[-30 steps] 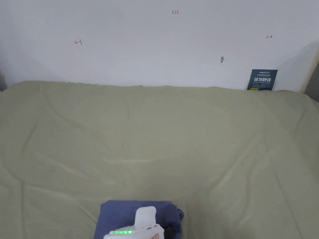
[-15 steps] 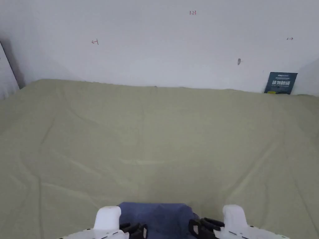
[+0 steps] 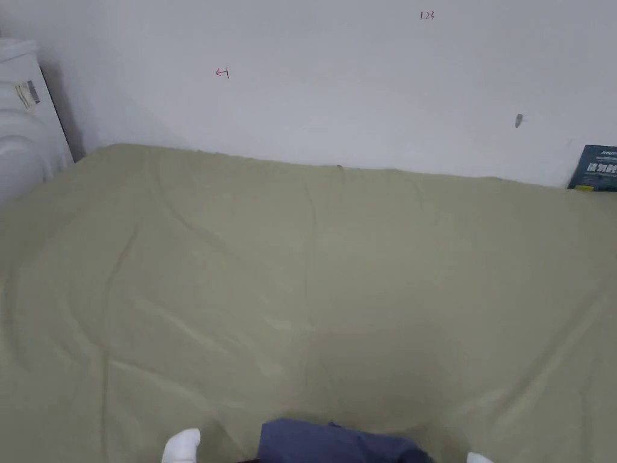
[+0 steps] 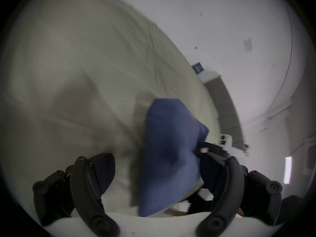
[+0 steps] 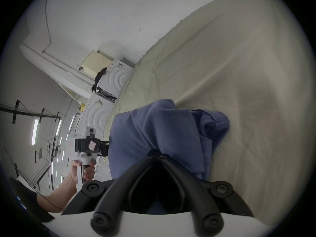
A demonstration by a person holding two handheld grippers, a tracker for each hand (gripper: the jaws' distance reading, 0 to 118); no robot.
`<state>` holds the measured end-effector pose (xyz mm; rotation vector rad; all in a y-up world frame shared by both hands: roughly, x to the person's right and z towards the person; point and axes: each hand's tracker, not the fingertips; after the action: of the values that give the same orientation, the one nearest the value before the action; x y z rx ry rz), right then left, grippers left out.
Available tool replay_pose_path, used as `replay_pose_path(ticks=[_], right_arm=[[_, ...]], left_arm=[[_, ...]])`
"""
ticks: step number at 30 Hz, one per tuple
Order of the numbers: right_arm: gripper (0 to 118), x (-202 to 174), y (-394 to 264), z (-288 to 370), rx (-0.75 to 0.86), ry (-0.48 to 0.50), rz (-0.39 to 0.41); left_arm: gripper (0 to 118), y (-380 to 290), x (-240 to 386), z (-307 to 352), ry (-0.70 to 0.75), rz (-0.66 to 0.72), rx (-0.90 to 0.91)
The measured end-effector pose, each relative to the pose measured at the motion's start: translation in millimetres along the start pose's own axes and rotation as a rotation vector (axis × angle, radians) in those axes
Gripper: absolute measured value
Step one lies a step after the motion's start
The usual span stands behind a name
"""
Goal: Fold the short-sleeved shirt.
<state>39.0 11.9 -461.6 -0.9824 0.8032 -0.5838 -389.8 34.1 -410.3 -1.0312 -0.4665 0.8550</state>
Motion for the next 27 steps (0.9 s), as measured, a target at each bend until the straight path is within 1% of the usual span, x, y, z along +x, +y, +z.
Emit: replay_pose_path(ticks=[2,3,4,5,6,7,8,9,10,11,12,14,16,18,20,27], right_arm=[[1,1,1,0,-0.001,0.006,0.008],[1,3,1,0,0.001,0.014,0.007],[1,4,1,-1,0.004,0.024,0.001],[1,5,0,-1,0.007,0.032,-0.005],[1,6,0,-1,0.010,0.036,-0.011],[1,6,-1,-1,0.014,0.040,-0.015],[1,6,-1,0,0.019,0.043,-0.020],[1,5,-1,1,0.021,0.047,-0.024],[1,3,-2,2,0.022,0.040,-0.021],[1,2,-2,5,0.030,0.034,-0.011],[1,0,-2,8,0.037,0.043,-0.003],[1,-5,-4,15,0.055,0.046,0.012],[1,-13,-3,24,0.076,0.055,0.022],[1,-20,-6,33,0.091,0.057,0.031],[1,-28,-9,40,0.100,0.053,0.045],[1,-51,-26,49,0.100,0.014,0.079]], left_arm=[[104,12,0,-7,-0.162,-0.015,0.023],[104,19,-15,-18,-0.259,0.036,0.009],[104,22,-22,-34,-0.307,0.120,-0.052],[103,22,-25,-48,-0.322,0.171,-0.106],[96,20,-22,-55,-0.333,0.137,-0.078],[74,15,-2,-59,-0.297,0.109,-0.058],[32,15,3,-65,-0.128,0.086,-0.076],[21,14,2,-72,-0.044,0.096,-0.111],[21,17,0,-68,-0.154,0.120,-0.094],[21,26,-1,-59,-0.149,0.094,-0.090],[21,27,4,-55,-0.090,0.056,-0.091],[21,30,15,-42,-0.035,-0.006,-0.090],[20,39,25,-15,0.021,-0.081,-0.072],[20,52,25,20,0.102,-0.141,-0.015],[20,73,12,61,0.177,-0.197,0.018],[20,161,-72,206,0.510,-0.234,0.021]])
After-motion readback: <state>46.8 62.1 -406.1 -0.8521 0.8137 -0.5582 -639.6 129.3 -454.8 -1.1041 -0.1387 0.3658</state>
